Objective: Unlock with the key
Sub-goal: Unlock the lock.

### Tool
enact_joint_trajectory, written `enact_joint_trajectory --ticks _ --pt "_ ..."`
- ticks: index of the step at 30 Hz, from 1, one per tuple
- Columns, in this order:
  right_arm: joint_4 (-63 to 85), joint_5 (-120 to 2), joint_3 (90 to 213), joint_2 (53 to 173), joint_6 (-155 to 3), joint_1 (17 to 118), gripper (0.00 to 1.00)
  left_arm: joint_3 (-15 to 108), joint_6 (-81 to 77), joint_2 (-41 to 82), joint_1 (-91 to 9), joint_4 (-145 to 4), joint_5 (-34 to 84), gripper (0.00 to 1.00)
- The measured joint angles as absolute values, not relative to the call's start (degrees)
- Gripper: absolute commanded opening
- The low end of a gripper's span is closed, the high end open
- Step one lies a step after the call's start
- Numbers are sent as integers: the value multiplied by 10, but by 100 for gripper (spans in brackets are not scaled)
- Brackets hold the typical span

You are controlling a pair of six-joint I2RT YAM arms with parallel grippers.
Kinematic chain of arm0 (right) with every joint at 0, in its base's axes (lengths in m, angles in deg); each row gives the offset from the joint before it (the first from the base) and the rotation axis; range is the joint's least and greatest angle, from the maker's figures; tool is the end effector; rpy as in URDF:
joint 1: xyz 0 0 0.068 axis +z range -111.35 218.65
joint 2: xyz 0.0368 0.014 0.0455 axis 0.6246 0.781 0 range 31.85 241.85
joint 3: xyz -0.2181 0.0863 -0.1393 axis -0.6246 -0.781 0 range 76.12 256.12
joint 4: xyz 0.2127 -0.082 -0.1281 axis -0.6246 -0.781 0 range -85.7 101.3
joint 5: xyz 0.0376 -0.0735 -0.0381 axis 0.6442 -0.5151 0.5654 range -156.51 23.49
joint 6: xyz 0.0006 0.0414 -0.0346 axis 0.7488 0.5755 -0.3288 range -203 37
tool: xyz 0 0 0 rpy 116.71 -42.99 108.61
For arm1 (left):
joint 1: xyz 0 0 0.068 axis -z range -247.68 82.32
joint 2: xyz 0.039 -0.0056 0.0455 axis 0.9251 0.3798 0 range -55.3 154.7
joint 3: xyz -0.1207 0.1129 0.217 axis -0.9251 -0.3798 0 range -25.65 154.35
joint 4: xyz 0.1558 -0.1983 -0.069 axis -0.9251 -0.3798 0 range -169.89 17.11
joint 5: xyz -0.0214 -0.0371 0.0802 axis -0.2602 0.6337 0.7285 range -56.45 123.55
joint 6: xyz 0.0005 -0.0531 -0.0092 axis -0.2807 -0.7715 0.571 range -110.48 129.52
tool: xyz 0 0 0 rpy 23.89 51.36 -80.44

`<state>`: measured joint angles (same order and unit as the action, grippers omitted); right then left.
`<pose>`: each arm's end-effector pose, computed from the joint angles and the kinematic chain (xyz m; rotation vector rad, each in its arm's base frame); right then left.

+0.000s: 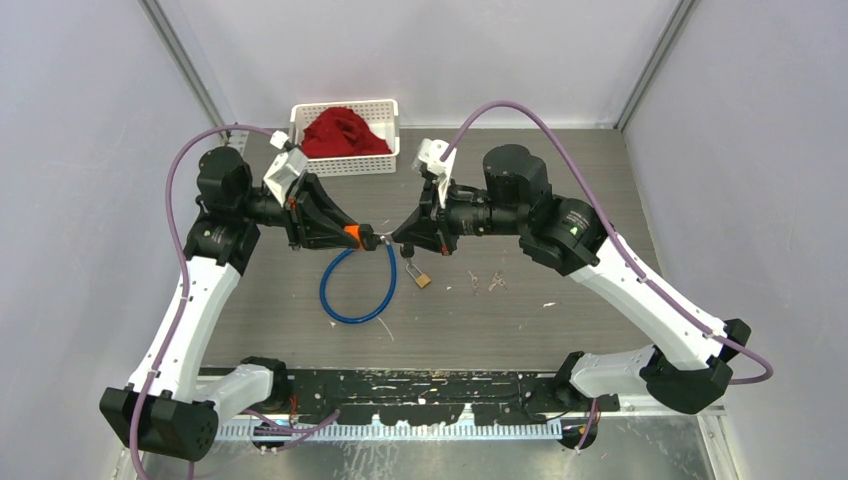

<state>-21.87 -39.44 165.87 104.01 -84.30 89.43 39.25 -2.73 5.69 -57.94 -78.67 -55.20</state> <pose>0.1496 0.2089 0.4676 -1.1519 1.5623 1.0241 0.1980 -0.0700 0.4185 1.2060 1.3308 -1.4934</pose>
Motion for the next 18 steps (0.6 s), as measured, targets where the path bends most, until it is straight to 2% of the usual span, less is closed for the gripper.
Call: enact_joint_trajectory --ticks 18 --pt "-208 -376 1648 1046 -837 892 1 393 -34 56 -579 -787 -552 0"
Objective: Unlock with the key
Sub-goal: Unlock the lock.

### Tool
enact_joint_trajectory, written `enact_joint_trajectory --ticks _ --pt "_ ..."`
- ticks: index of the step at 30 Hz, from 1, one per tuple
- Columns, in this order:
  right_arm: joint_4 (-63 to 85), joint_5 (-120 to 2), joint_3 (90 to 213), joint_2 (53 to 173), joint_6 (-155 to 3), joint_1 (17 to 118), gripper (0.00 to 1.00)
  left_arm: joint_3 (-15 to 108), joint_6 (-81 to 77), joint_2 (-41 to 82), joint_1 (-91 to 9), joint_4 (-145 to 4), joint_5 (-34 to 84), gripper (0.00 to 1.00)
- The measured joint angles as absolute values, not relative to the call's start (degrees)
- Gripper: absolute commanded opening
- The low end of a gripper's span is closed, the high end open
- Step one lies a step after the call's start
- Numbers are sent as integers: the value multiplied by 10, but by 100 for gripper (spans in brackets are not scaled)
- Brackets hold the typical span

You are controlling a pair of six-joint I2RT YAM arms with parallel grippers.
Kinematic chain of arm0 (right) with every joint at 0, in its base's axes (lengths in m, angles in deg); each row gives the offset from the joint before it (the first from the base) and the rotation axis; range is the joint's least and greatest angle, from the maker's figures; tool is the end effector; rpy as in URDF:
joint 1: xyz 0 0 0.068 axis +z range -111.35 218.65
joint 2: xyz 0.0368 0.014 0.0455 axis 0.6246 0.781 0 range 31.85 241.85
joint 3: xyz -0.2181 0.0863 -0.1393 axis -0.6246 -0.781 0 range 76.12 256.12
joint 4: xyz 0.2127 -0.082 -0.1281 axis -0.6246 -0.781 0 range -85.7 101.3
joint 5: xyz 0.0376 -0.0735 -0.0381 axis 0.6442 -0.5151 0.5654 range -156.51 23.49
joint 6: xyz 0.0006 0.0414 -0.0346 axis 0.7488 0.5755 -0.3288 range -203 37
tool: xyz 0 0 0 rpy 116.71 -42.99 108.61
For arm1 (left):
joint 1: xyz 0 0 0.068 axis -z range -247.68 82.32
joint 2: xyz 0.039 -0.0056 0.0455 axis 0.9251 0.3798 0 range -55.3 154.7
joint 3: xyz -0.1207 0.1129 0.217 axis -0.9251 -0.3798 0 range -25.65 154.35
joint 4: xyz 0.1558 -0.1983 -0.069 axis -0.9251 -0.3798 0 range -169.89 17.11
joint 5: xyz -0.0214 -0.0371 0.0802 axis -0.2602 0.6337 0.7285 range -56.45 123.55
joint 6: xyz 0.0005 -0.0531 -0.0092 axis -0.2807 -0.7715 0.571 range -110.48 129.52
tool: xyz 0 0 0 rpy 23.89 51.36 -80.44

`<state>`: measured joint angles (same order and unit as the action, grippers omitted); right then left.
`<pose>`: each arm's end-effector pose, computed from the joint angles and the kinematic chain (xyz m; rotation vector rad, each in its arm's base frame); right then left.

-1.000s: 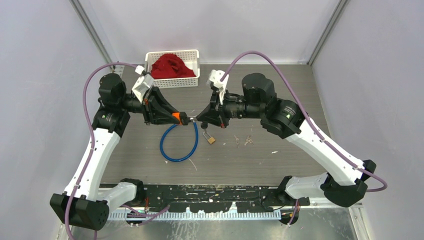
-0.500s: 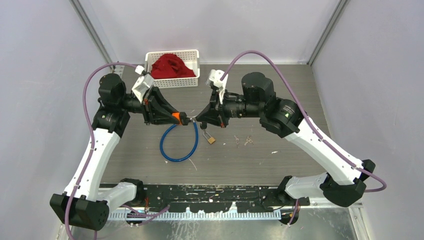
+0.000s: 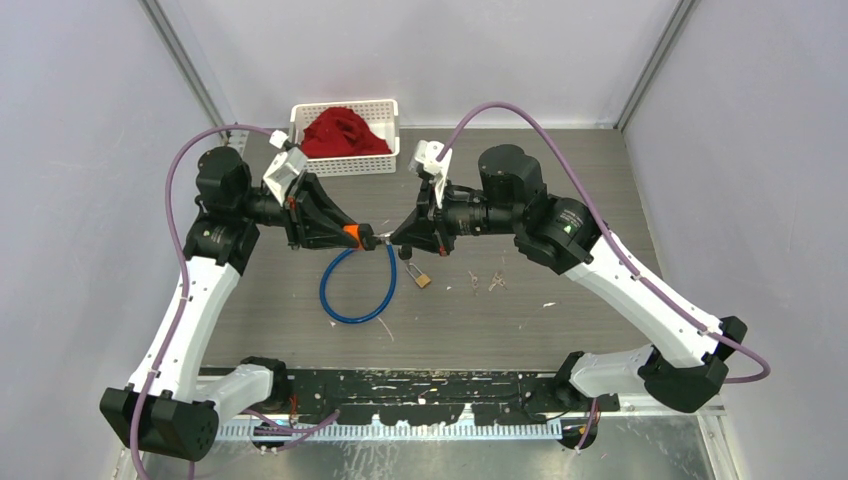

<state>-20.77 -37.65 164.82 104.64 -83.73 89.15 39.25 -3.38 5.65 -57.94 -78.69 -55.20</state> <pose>0.1535 0.2132 0.4613 -1.1647 1.5705 1.0549 0.1978 -0.0699 0.4186 1.2005 1.3395 -1.5011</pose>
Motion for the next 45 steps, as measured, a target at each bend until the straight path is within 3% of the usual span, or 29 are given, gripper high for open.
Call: enact_joint_trajectory --ticks 32,42,45 --pt "-217 -349 1657 1069 -827 884 1 379 -19 61 -580 -814 -552 0" --pt "-267 -350 1689 1091 -828 881 1 379 9 73 -579 -870 -545 0" --pt "-284 -353 1700 1102 -829 881 1 391 70 74 -576 -957 -519 0"
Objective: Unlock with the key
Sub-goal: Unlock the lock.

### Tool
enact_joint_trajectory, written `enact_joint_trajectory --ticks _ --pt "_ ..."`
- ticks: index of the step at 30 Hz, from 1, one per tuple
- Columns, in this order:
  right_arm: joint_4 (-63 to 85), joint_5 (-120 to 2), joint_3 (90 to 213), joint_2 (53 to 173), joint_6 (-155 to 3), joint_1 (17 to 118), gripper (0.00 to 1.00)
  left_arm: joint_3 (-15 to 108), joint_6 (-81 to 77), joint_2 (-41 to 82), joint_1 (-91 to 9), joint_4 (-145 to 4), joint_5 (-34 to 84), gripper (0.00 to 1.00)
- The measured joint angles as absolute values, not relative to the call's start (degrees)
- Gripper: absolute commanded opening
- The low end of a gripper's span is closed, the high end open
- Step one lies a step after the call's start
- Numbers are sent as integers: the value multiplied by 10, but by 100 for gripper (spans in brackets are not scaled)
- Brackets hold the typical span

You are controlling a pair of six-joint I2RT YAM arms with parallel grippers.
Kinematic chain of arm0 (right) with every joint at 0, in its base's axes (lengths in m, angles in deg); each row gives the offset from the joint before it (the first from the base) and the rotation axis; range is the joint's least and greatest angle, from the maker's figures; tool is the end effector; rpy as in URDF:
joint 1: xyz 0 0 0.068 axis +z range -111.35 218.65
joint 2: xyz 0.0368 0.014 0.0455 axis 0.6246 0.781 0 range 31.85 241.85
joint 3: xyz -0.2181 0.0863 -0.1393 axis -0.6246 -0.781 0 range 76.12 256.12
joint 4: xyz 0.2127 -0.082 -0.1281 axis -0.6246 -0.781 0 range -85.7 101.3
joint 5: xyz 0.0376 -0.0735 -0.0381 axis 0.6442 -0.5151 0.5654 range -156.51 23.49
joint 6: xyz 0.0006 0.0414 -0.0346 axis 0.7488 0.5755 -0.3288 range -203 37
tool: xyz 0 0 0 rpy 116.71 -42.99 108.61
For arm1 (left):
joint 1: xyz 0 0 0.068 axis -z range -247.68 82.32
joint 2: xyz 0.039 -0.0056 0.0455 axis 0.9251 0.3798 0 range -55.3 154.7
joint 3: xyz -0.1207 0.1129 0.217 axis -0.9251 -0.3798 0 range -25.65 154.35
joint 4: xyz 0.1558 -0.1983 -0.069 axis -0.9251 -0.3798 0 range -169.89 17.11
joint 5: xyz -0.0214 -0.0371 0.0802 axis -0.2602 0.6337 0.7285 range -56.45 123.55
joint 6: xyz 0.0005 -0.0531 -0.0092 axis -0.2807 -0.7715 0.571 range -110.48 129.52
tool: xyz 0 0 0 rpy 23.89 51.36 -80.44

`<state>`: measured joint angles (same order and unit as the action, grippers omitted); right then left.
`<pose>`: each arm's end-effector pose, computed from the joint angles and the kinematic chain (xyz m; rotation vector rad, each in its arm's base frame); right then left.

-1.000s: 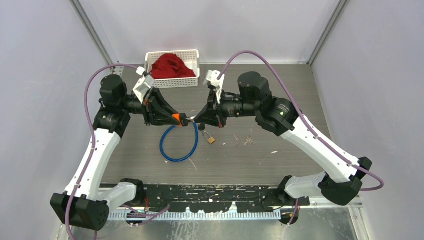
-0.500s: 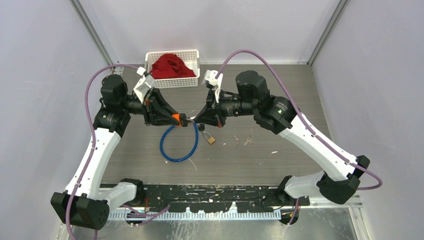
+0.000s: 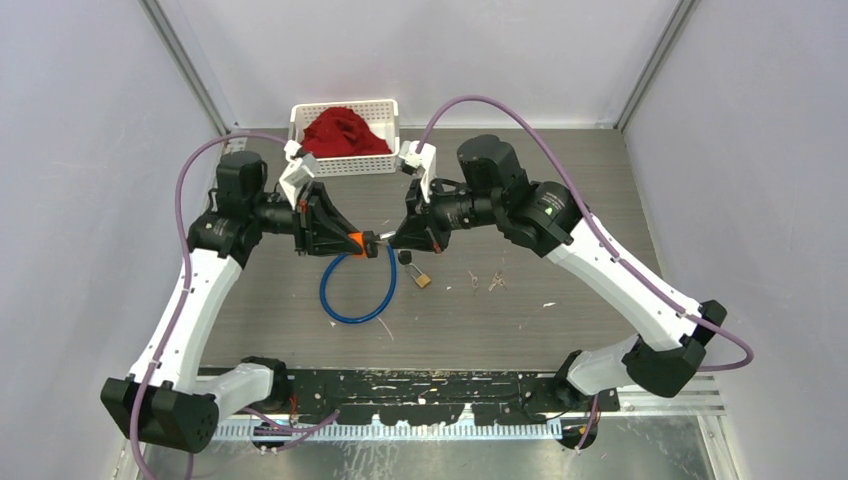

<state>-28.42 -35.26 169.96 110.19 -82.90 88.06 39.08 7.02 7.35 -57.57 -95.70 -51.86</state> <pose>0.1694 0.2262 0.4525 -1.2008 1.7208 1.0834 0.2037 -0.0722 0.3897 1.0981 1.4937 -1.5528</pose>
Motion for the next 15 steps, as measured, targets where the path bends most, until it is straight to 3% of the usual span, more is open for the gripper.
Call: enact_joint_trajectory --ticks 8,15 --pt "-310 -333 1701 1120 -825 877 1 549 437 142 -538 -1371 -415 0" --pt "-236 -271 1615 1093 -803 880 1 555 573 135 -523 -1481 -404 0"
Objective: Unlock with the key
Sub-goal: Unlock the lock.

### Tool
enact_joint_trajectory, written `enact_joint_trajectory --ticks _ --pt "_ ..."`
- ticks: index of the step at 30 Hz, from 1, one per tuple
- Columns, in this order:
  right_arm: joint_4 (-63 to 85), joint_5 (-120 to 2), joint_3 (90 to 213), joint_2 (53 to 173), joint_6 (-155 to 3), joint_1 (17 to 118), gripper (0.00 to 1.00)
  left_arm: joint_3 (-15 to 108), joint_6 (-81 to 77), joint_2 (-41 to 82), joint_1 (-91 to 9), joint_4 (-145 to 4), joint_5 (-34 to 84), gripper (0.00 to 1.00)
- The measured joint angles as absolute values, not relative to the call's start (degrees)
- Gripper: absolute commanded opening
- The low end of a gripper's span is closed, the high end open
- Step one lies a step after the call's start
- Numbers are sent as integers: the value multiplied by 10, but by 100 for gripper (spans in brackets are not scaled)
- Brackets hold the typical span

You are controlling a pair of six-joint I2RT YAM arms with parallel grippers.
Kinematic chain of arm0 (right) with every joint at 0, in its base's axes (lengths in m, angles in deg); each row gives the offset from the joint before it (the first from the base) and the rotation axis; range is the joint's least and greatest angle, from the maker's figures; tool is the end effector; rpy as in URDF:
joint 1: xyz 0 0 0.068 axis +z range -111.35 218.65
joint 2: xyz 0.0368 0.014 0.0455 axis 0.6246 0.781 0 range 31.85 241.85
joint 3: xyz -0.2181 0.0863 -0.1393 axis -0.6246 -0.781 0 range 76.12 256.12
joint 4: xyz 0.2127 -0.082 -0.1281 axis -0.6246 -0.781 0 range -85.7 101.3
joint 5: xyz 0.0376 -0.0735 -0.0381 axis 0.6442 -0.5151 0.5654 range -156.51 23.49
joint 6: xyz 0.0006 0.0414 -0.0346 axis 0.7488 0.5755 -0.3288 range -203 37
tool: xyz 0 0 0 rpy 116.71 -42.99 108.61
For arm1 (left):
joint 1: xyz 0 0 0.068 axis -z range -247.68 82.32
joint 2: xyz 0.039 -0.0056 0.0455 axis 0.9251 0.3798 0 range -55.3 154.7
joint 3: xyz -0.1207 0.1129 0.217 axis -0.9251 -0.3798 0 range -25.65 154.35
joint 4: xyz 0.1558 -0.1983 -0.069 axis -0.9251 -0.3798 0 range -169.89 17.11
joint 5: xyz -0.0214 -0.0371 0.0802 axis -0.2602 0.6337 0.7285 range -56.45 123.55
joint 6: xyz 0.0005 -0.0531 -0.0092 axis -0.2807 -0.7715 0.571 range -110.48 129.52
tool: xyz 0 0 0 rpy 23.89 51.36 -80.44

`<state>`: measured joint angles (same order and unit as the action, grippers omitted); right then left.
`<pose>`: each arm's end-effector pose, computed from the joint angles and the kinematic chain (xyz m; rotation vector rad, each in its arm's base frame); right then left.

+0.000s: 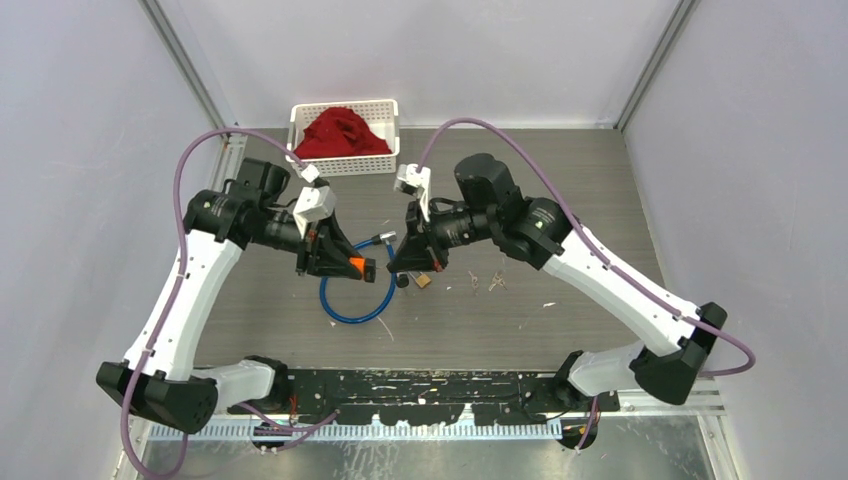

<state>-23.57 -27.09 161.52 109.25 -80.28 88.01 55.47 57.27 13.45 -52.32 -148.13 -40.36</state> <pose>0.1699 0.2327 0.4188 -1.2629 1.7552 1.2492 0.1732 -0.0829 0.3960 1.3688 1.5288 -1.3229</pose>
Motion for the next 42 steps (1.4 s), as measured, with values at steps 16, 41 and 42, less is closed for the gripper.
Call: enact_joint_trajectory --ticks 16,41,42 --pt "-10 -315 1429 939 -725 883 1 424 214 29 -490 -1079 -447 0" --pt "-16 -315 1462 982 -674 872 1 439 215 51 -470 -1089 -396 0" --pt "-13 -315 1462 984 -669 871 1 439 213 51 -470 -1088 -393 0"
